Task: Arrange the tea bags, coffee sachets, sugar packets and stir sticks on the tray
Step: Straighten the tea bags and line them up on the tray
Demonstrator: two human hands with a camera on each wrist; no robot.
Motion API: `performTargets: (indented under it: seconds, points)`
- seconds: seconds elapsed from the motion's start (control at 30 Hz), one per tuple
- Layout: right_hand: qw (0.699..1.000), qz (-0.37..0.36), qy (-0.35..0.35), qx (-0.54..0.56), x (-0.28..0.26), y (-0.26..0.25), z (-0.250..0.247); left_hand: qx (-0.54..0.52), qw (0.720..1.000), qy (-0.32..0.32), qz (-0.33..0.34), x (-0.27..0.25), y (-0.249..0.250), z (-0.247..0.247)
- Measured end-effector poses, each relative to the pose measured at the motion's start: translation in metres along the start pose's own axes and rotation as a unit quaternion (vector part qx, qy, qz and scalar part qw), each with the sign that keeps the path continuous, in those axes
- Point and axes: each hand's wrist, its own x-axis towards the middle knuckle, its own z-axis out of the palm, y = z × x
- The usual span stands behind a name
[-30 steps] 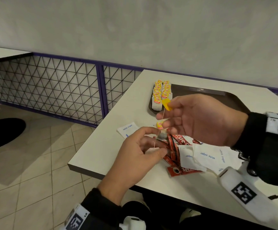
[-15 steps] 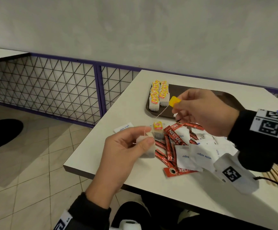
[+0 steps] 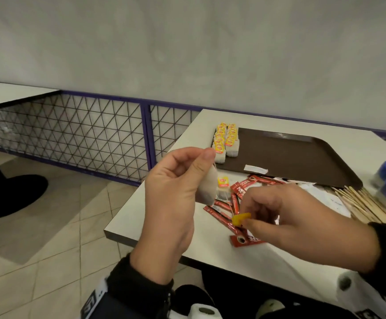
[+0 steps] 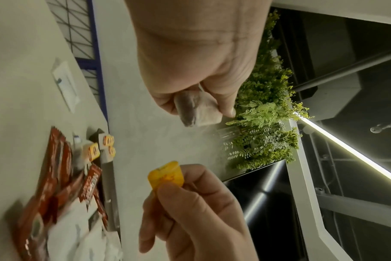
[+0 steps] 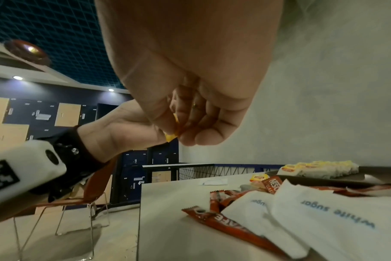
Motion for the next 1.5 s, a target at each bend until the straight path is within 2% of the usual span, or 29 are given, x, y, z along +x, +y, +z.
performTargets:
  seconds: [0.07, 0.2, 0.4, 0.5, 0.63, 0.77, 0.83, 0.93, 1.0, 1.13, 1.3, 1.5]
  points:
    - [0.999, -0.003, 0.005, -0.037, -0.008, -0.002, -0.001, -0.039, 0.999, -0.005, -0.029, -0.004, -0.001, 0.007]
    - [0.997, 0.028, 0.044, -0.060, -0.016, 0.002, 0.001, -0.098, 0.990, -0.066, -0.080, -0.012, 0.004, 0.017]
    - [0.990, 0.113, 0.079, 0.008, -0.024, 0.007, 0.010, -0.024, 0.990, -0.123, -0.069, -0.019, 0.007, 0.023]
    - [0.993, 0.097, 0.061, 0.005, -0.035, 0.003, 0.013, 0.003, 0.991, -0.131, -0.043, -0.024, 0.011, 0.029]
    - [0.997, 0.044, 0.013, -0.059, -0.054, -0.010, 0.013, 0.022, 0.991, -0.126, -0.026, -0.025, 0.014, 0.036]
    - [0.995, -0.012, 0.049, -0.085, -0.071, -0.025, 0.004, 0.038, 0.993, -0.114, -0.003, -0.024, 0.006, 0.040]
    - [0.992, -0.033, 0.093, -0.082, -0.077, -0.032, -0.005, 0.039, 0.993, -0.110, 0.009, -0.024, 0.000, 0.042]
    - [0.983, -0.031, 0.180, -0.024, -0.080, -0.038, -0.021, 0.067, 0.991, -0.117, 0.026, -0.029, -0.008, 0.044]
    - [0.975, 0.002, 0.210, 0.069, -0.079, -0.039, -0.029, 0.087, 0.988, -0.127, 0.034, -0.033, -0.013, 0.045]
    - [0.944, 0.077, 0.229, 0.224, -0.070, -0.034, -0.038, 0.103, 0.981, -0.156, 0.040, -0.043, -0.016, 0.051]
    - [0.894, 0.116, 0.228, 0.367, -0.062, -0.026, -0.034, 0.151, 0.971, -0.177, 0.053, -0.054, -0.016, 0.053]
    - [0.863, 0.146, 0.249, 0.414, -0.058, -0.026, -0.031, 0.188, 0.959, -0.194, 0.089, -0.065, -0.017, 0.053]
